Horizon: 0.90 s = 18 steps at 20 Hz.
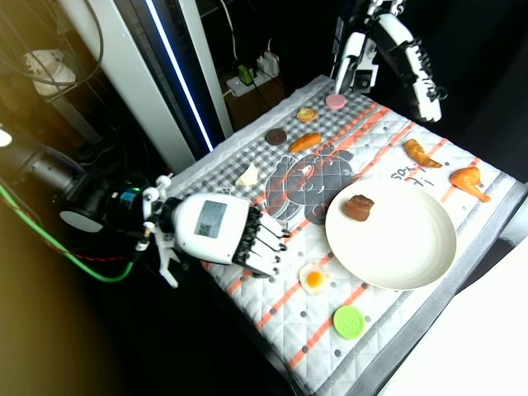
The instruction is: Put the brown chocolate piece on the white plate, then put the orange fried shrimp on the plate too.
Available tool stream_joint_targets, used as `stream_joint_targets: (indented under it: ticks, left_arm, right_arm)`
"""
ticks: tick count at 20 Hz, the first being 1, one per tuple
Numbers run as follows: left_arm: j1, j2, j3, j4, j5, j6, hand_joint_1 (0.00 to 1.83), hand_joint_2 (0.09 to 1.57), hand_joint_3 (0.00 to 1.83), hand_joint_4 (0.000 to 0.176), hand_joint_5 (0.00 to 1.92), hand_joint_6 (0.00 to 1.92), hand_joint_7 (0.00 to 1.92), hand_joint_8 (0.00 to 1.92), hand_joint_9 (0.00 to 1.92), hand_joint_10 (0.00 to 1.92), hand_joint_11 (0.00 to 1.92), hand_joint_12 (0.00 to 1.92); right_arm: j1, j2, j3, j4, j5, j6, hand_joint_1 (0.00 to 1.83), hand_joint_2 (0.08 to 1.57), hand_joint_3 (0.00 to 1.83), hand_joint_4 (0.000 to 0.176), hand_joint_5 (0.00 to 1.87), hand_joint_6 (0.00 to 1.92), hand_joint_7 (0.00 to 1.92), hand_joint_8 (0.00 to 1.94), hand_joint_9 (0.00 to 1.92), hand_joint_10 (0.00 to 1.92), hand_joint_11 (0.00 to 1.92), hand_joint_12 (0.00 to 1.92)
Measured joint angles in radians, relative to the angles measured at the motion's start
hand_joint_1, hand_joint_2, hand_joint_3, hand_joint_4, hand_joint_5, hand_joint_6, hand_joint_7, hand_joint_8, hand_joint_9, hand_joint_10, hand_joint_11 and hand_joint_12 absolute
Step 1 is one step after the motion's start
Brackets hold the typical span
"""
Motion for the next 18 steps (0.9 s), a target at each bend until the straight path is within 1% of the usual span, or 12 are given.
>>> stream_joint_targets:
  ticks: [2,5,6,7,9,11,12,14,15,16,17,18]
  left_arm:
    - [0.000,0.000,-0.005,0.008,0.000,0.000,0.94,0.92,0.00,0.122,0.24,0.00,0.27,0.00,0.21,0.01,0.00,0.32]
    - [0.013,0.024,-0.016,0.048,-0.012,-0.036,0.89,0.93,0.00,0.118,0.23,0.00,0.26,0.00,0.21,0.00,0.00,0.66]
    - [0.018,0.030,-0.016,0.050,-0.017,-0.049,0.88,0.93,0.00,0.111,0.23,0.00,0.24,0.00,0.20,0.00,0.00,0.67]
    - [0.019,0.040,-0.016,0.052,-0.029,-0.067,0.87,0.94,0.00,0.096,0.24,0.00,0.25,0.00,0.20,0.00,0.00,0.69]
    - [0.019,0.048,-0.013,0.076,-0.052,-0.084,0.87,0.94,0.00,0.103,0.24,0.00,0.25,0.00,0.20,0.00,0.00,0.66]
    - [0.010,0.048,0.000,0.109,-0.051,-0.106,0.88,0.94,0.00,0.078,0.27,0.00,0.26,0.00,0.21,0.00,0.00,0.67]
    - [0.007,0.047,0.010,0.119,-0.052,-0.119,0.89,0.94,0.00,0.080,0.26,0.00,0.25,0.00,0.20,0.00,0.00,0.67]
    - [-0.003,0.044,0.021,0.119,-0.050,-0.126,0.85,0.95,0.00,0.108,0.25,0.00,0.26,0.00,0.22,0.01,0.00,0.66]
    - [-0.007,0.038,0.029,0.117,-0.049,-0.137,0.84,0.95,0.00,0.120,0.24,0.00,0.27,0.00,0.23,0.01,0.00,0.66]
    - [-0.007,0.034,0.037,0.117,-0.046,-0.154,0.83,0.95,0.00,0.121,0.24,0.00,0.27,0.00,0.22,0.00,0.00,0.62]
    - [-0.007,0.033,0.042,0.116,-0.041,-0.164,0.81,0.96,0.00,0.122,0.24,0.00,0.27,0.00,0.22,0.00,0.00,0.56]
    - [-0.007,0.033,0.043,0.113,-0.038,-0.173,0.80,0.95,0.00,0.121,0.25,0.00,0.27,0.00,0.23,0.00,0.00,0.51]
  right_arm:
    - [0.072,-0.043,0.040,-0.006,-0.021,-0.015,1.39,1.07,0.00,0.000,0.97,0.95,1.10,0.71,1.04,1.07,0.93,1.08]
    - [0.192,-0.142,0.119,-0.032,-0.102,-0.040,1.39,1.07,0.00,0.000,0.94,0.99,1.18,0.50,1.03,1.13,0.86,1.14]
    - [0.214,-0.164,0.140,-0.033,-0.124,-0.041,1.29,1.07,0.01,0.000,1.05,0.73,1.09,0.94,0.99,1.15,0.83,1.42]
    - [0.261,-0.207,0.178,-0.042,-0.176,-0.041,1.37,1.07,0.00,0.000,0.99,0.85,1.09,0.79,1.04,1.09,0.87,1.27]
    - [0.309,-0.266,0.235,-0.049,-0.229,-0.042,1.26,1.08,0.00,0.000,0.96,0.94,1.18,0.75,1.27,0.61,1.13,1.01]
    - [0.322,-0.305,0.272,-0.049,-0.274,-0.042,1.25,1.08,0.00,0.000,0.94,1.01,1.19,0.71,1.34,0.53,1.16,1.03]
    - [0.324,-0.322,0.288,-0.048,-0.304,-0.043,1.25,1.09,0.00,0.000,0.94,1.02,1.16,0.76,1.33,0.55,1.10,1.12]
    - [0.324,-0.337,0.297,-0.045,-0.341,-0.044,1.37,1.09,0.00,0.000,0.95,0.93,1.01,0.87,1.07,1.05,0.91,1.11]
    - [0.324,-0.338,0.296,-0.050,-0.342,-0.044,1.25,1.12,0.00,0.000,0.91,1.01,1.00,1.01,1.02,0.86,0.89,1.15]
    - [0.325,-0.339,0.294,-0.050,-0.340,-0.044,1.06,1.10,0.00,0.000,0.72,0.48,0.75,0.69,0.83,0.74,0.70,1.26]
    - [0.328,-0.338,0.284,-0.049,-0.338,-0.044,0.83,1.06,0.00,0.000,0.51,0.15,0.56,0.31,0.63,0.46,0.46,1.19]
    - [0.328,-0.336,0.272,-0.049,-0.328,-0.049,0.75,1.03,0.00,0.018,0.43,0.04,0.51,0.11,0.55,0.24,0.26,1.15]
